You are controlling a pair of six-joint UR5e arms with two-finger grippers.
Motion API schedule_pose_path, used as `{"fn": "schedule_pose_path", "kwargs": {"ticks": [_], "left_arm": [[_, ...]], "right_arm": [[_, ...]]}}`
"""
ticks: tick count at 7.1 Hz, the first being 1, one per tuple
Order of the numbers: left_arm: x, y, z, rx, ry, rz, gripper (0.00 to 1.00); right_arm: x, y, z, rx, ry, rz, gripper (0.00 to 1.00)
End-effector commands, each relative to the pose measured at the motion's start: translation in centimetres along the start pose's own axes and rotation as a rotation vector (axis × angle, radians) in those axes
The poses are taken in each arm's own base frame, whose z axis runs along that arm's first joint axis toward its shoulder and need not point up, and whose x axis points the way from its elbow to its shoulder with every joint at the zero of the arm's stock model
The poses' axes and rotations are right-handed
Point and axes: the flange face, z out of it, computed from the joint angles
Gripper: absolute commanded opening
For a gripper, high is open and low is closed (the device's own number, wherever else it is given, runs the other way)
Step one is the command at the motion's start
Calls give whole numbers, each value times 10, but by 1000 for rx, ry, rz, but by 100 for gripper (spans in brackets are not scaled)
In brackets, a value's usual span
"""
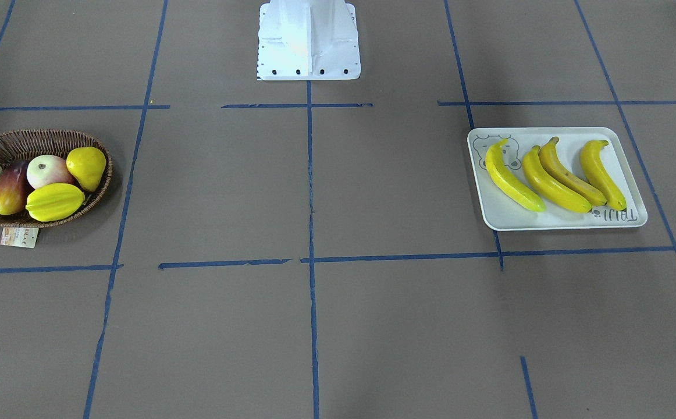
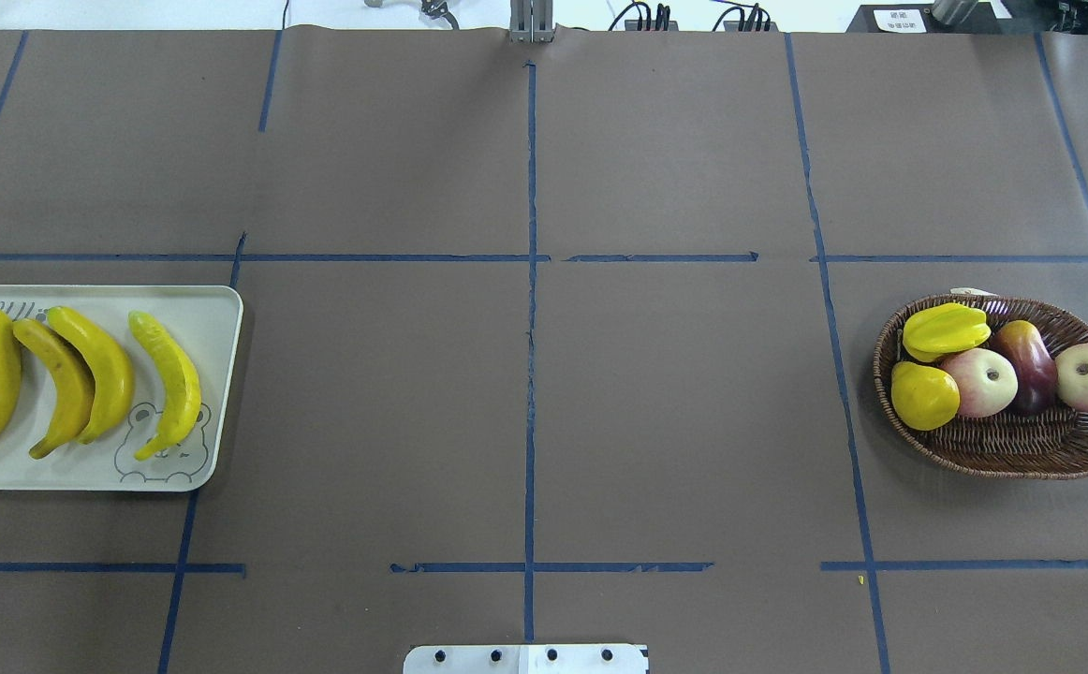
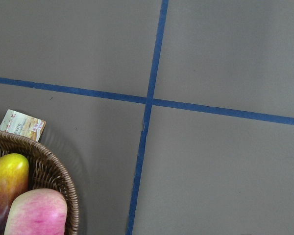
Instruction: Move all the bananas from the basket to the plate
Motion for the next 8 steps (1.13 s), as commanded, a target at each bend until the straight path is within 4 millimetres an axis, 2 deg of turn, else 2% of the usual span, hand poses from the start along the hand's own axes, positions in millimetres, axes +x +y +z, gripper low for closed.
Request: {"fn": "schedule_pose_path", "kwargs": {"ticks": [1,2,4,5,7,8], "left_arm": [[0,-3,1,-2,-1,0,100],[1,-3,1,-1,1,1,100],[3,-4,-1,2,4,-1,100],[2,-5,0,1,4,-2,100],[3,-6,0,1,4,-2,100],[4,-8,-1,3,4,0,100]], "right_arm": [[0,1,-2,1,15,59,100],[-5,-1,-6,11,17,104,100],[-14,19,-9,18,20,112,100],[-17,18,-11,23,21,106,100],[-8,34,1,1,11,126,100],[-7,35,1,0,11,123,100]]}}
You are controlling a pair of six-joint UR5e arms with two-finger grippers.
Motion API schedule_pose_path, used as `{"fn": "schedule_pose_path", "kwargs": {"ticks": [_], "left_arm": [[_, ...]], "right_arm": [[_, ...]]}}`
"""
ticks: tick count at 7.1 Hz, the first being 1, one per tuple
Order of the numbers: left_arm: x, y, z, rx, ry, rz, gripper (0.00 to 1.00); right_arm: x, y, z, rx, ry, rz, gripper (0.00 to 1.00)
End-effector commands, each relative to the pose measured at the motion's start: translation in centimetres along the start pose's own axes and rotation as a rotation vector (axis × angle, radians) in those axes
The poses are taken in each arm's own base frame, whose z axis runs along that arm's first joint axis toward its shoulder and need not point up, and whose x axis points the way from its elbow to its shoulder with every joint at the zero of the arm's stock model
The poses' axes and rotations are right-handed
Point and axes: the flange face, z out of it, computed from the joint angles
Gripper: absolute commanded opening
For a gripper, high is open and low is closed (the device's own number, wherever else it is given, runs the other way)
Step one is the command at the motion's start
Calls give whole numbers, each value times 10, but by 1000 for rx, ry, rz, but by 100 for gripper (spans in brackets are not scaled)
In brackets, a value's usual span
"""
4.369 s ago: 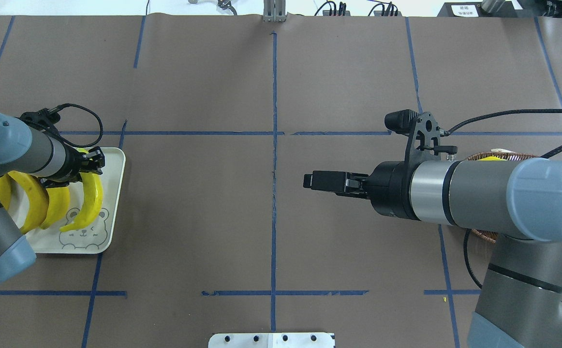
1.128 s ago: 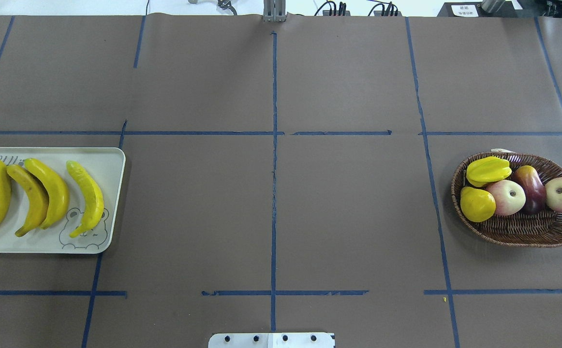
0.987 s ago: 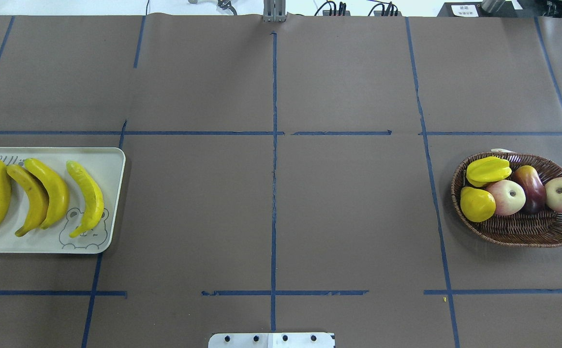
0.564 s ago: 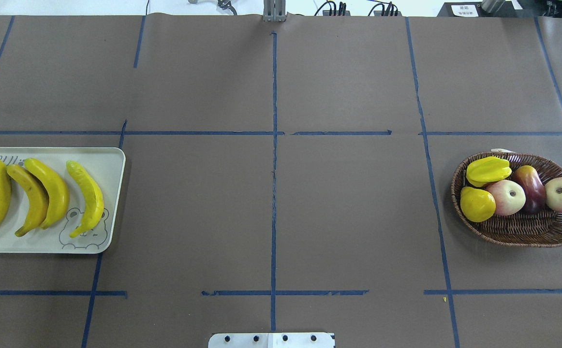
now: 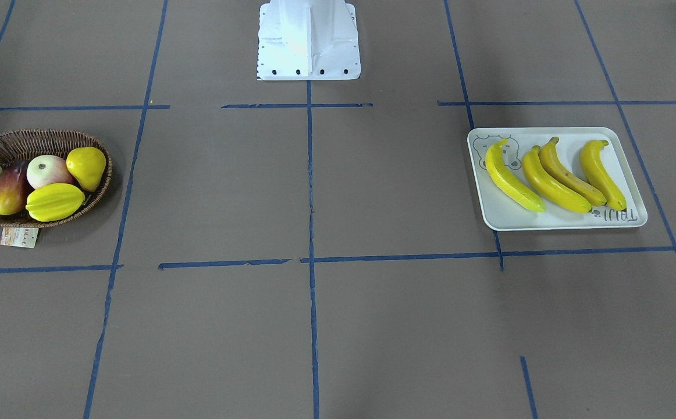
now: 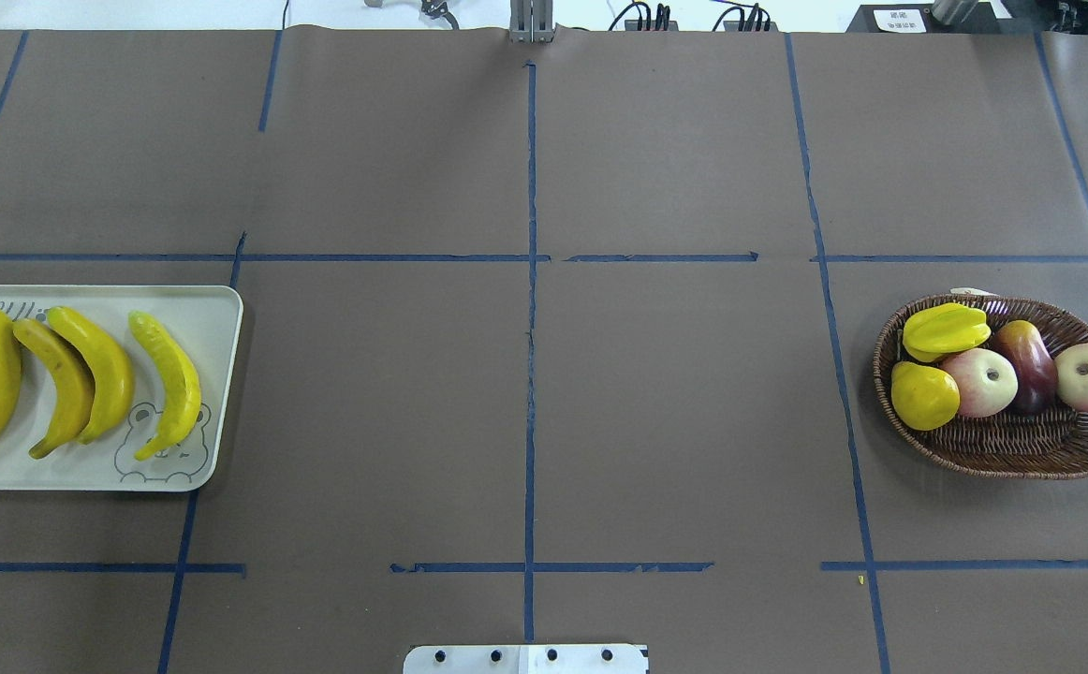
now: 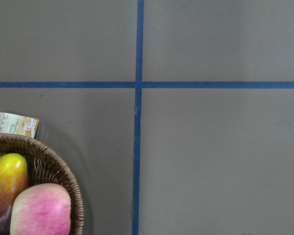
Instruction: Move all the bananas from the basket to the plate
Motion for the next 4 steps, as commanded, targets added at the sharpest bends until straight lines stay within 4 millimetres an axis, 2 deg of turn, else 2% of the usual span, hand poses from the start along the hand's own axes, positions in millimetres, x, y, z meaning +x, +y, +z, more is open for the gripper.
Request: {"fn": "schedule_pose_path", "kwargs": {"ticks": [1,4], "left_arm": [[2,-2,-1,3,0,3,100],[0,-2,0,1,0,3,100]], "right_arm": [[2,4,2,-4,-2,0,100],[0,3,1,0,-1,-8,100]]}}
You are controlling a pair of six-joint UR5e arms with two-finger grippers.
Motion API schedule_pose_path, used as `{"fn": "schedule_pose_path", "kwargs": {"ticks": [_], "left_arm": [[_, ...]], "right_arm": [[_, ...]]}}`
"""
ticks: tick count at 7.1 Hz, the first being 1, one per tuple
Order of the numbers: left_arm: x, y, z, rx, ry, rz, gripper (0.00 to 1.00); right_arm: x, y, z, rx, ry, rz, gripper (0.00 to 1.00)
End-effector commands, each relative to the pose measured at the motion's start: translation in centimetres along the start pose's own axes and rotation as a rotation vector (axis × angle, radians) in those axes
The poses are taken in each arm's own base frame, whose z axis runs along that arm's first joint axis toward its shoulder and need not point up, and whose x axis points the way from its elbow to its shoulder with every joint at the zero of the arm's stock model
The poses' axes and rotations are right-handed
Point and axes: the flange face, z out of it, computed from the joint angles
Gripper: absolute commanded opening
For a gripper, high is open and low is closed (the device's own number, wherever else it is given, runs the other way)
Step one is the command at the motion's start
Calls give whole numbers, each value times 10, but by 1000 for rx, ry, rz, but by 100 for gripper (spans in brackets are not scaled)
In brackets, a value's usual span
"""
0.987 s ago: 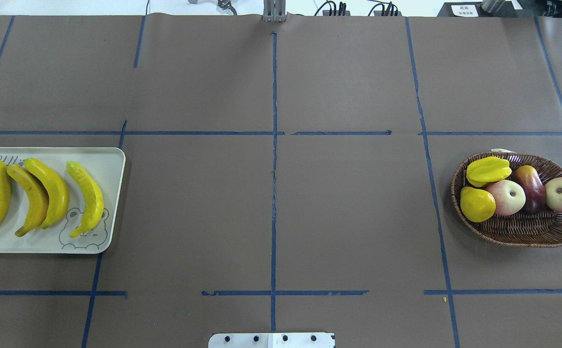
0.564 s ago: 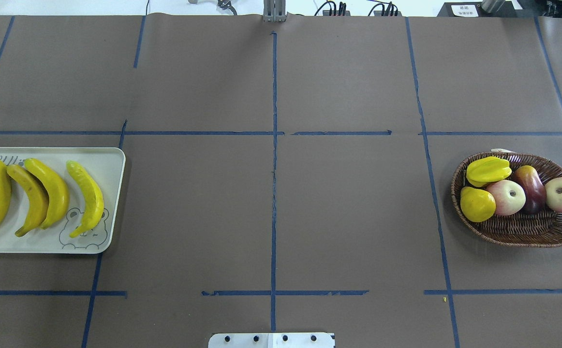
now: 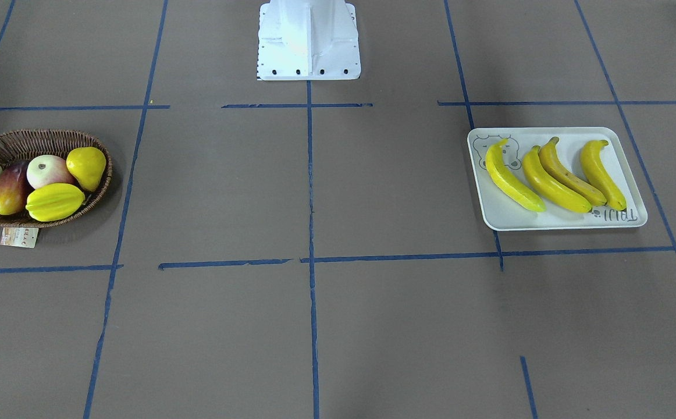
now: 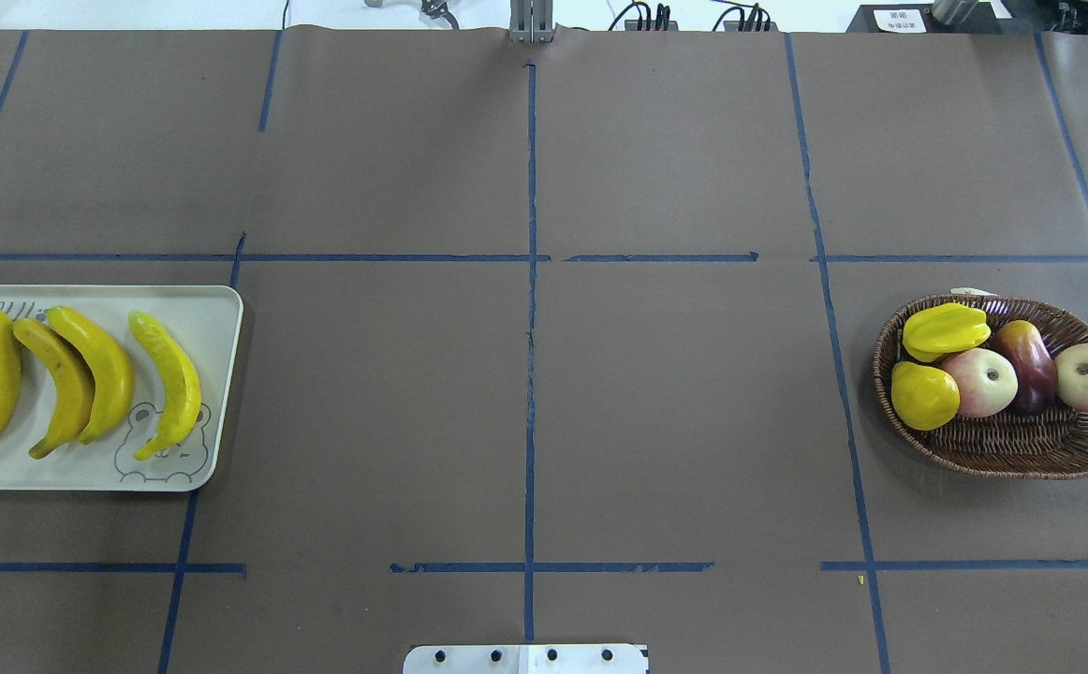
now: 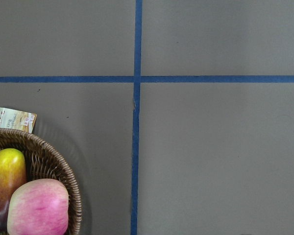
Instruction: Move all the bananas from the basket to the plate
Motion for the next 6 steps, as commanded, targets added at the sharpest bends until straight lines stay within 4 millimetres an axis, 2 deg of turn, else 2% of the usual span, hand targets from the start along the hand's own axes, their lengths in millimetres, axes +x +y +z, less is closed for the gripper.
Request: {"fn": "schedule_pose_path", "kwargs": {"ticks": [1,6], "left_arm": [[-1,0,1,-2,-2,-1,100],[-2,-1,3,-6,-2,-3,100]], "right_arm": [[0,0,0,0,0,-1,100],[-8,-3,-6,14,-6,-14,100]]}}
